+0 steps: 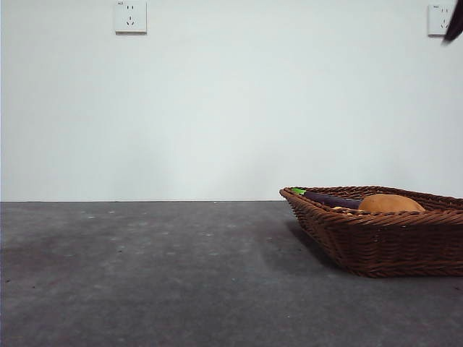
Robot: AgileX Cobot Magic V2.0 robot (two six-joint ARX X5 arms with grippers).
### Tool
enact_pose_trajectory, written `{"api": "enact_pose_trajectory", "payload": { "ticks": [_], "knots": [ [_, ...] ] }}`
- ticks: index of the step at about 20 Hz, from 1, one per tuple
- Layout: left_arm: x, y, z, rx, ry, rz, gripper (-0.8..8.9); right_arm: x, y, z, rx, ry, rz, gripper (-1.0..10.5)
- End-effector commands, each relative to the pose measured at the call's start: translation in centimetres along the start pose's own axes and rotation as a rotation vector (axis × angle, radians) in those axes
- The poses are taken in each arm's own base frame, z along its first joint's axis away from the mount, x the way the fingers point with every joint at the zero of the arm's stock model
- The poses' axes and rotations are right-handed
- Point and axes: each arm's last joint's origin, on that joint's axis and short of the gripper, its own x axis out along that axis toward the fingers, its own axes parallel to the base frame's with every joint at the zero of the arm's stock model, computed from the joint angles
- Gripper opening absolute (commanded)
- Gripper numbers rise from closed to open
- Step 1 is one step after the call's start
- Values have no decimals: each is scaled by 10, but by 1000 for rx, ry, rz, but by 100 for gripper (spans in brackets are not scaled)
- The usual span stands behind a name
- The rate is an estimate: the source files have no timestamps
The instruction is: Help me put the vegetables on the table into the basket
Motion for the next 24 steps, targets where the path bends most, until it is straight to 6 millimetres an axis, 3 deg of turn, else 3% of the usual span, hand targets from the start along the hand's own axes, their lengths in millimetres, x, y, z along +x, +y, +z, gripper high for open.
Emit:
{"api": "enact_pose_trajectory", "payload": {
  "ticks": [1,3,5,9,16,24],
  "knots": [
    [0,0,-1,-11,3,3,-7,-25,18,-18,-54,-50,-3,85],
    [0,0,-1,-11,3,3,-7,-45,32,-35,-84,-97,-9,73],
    [0,0,-1,-11,3,2,-7,-59,43,-51,-114,-130,-14,-14],
    [0,0,-1,-12,2,-4,-7,-71,52,-70,-149,-126,-16,-12],
    [1,0,-1,-12,3,-2,-4,-66,48,-64,-82,-101,-11,2],
    [13,3,4,-18,42,-5,-4,-40,28,-41,-18,11,-42,2]
  ]
}}
